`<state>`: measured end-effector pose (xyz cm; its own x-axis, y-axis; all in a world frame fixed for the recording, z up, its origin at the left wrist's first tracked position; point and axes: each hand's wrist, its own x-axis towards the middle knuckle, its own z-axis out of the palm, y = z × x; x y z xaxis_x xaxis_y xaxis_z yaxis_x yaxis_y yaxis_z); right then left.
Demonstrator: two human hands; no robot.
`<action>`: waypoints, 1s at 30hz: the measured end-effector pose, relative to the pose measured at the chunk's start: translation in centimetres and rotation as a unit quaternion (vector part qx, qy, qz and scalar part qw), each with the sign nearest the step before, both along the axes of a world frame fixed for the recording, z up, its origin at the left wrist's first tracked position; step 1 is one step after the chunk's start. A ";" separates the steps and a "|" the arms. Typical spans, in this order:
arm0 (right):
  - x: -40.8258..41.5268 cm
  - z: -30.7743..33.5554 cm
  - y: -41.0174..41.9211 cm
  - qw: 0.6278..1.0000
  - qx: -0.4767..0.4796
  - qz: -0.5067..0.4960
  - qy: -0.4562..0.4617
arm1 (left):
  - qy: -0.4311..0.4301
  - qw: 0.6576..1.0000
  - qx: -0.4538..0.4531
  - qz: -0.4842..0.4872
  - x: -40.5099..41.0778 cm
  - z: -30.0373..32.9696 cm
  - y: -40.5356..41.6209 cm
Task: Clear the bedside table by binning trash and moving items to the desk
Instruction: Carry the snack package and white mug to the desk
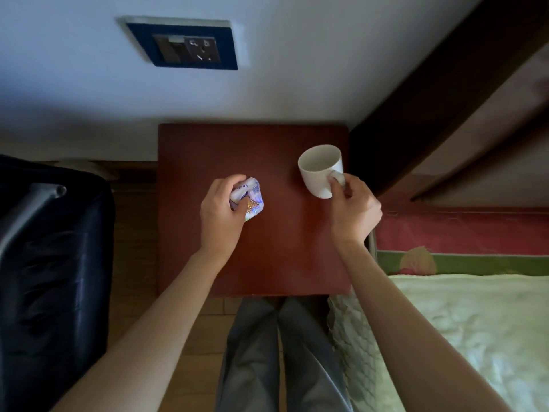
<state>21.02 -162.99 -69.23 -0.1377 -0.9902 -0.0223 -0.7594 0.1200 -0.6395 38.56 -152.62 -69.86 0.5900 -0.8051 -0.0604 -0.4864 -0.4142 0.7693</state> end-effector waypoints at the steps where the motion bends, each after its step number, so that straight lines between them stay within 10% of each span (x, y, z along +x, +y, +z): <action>1: -0.1 0.7 0.0 1.000 0.010 0.015 0.000 | 0.000 1.000 0.002 0.006 0.1 0.5 0.1; 30: -3.8 28.7 14.5 0.888 0.005 0.457 -0.056 | 0.118 0.918 -0.091 0.366 -11.1 27.7 26.2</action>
